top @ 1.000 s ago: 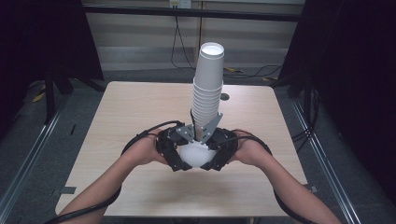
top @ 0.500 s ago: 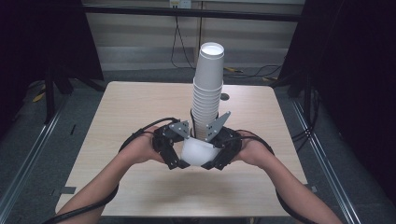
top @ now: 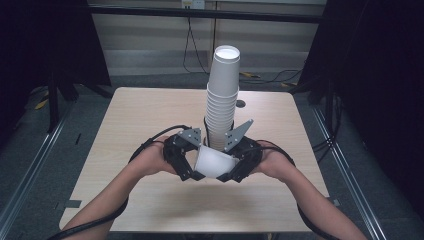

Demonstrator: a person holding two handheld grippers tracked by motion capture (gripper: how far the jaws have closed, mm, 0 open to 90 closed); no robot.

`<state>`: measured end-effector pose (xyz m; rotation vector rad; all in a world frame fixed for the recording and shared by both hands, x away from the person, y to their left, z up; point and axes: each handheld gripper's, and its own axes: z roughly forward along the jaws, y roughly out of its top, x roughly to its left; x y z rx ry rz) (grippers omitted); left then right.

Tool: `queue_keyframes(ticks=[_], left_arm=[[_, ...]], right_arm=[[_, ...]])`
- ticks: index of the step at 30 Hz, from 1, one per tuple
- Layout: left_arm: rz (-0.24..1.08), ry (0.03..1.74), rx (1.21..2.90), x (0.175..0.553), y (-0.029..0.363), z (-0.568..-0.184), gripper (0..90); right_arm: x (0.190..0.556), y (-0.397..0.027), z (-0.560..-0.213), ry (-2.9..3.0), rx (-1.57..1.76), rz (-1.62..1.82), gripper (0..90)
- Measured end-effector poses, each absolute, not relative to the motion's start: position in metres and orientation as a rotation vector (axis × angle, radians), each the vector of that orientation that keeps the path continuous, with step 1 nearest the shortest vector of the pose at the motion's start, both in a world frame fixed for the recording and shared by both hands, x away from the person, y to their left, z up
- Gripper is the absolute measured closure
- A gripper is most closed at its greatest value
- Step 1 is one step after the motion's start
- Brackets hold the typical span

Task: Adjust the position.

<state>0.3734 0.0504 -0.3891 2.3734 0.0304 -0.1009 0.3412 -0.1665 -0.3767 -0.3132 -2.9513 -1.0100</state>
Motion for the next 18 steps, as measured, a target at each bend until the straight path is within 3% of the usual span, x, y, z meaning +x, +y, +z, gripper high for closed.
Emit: queue_keyframes(ticks=[18], left_arm=[[-0.127,0.069,2.354,0.378,0.064,-0.394,0.0]], right_arm=[[0.344,-0.175,-0.380,-2.950,-0.335,-0.997,23.7]])
